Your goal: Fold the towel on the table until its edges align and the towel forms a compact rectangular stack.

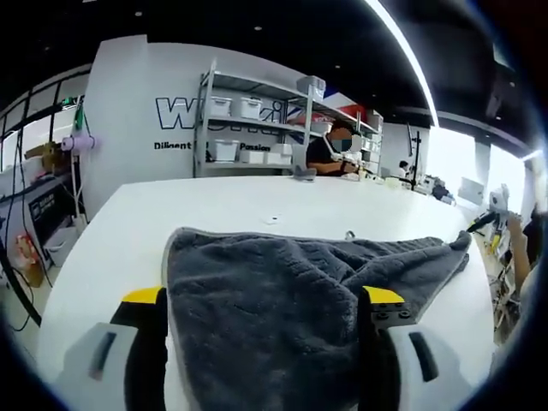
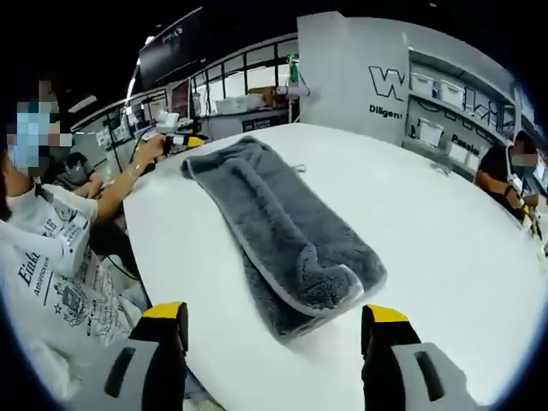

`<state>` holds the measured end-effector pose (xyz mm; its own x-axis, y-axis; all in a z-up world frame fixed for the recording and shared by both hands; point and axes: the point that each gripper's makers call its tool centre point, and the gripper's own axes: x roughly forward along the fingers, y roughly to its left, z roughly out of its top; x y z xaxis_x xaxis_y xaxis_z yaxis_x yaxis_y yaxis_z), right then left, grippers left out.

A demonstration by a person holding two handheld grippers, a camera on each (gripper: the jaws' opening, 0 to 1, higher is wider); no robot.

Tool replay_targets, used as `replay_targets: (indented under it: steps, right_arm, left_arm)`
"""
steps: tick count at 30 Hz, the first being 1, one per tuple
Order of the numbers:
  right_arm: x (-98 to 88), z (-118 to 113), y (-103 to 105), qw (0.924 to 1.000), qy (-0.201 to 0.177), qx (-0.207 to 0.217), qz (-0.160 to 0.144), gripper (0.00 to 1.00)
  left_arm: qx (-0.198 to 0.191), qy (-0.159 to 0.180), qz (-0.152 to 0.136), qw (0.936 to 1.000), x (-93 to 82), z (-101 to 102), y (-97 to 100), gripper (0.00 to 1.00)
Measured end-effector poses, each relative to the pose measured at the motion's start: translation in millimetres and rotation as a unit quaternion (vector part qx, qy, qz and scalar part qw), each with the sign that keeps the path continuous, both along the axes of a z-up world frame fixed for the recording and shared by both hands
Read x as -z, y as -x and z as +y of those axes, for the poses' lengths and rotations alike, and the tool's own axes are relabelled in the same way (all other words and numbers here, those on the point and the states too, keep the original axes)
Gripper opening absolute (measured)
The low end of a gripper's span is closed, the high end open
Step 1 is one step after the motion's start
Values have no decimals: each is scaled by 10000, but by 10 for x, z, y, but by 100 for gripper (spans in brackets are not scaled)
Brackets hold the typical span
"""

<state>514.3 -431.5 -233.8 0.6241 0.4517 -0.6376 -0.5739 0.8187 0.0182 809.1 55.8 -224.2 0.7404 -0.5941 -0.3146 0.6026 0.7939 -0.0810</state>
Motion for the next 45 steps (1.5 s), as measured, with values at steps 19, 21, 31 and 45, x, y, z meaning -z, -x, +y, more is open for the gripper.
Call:
replay_targets:
  steps: [19,21,31,45]
  right_arm:
    - [-262,-379,-870,9958,-449,738,-307,95]
    - [-211,-474,-999,9947,-339,929,-272,91]
    - [240,-734,-1342,9913,180,1293,165,49]
    - [765,-582,-1226,9882,-139,1050,1107,11]
  left_arm:
    - [87,-1,-42,10000,-31,-39,25,97]
    - [101,-14,-40,9999,-26,-48,32,97]
    - [225,-107,-47,9997,-13,-80,53,98]
    - [240,-210,16,9995,35,-89,53,98]
